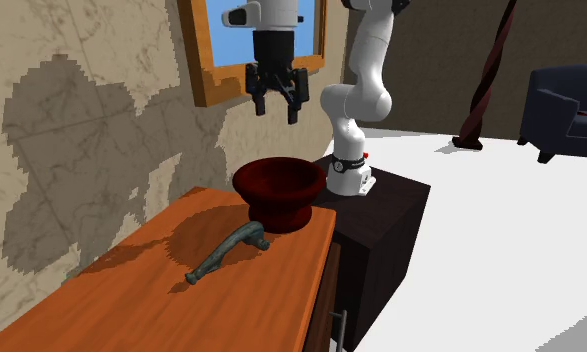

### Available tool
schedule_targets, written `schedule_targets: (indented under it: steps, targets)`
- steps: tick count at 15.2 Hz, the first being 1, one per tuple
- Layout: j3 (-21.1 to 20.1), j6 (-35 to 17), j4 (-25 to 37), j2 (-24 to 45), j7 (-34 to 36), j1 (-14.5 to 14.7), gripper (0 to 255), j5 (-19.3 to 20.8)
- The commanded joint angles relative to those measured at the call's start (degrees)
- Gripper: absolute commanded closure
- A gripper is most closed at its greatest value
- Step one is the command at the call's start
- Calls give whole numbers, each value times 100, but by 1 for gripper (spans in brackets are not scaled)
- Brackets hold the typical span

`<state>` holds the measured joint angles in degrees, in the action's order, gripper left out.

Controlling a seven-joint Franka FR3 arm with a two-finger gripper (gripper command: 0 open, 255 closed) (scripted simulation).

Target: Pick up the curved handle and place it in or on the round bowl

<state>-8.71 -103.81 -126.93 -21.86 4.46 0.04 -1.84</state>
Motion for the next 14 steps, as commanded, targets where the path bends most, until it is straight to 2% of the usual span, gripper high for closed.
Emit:
schedule_targets:
  steps: [1, 8, 14]
  targets:
    - [-157, -208, 199, 412, 238, 6, 0, 105]
    - [-577, -594, 1265, 1996, 1114, 73, 0, 730]
    - [-693, -565, 2536, 3452, 1818, 317, 0, 1426]
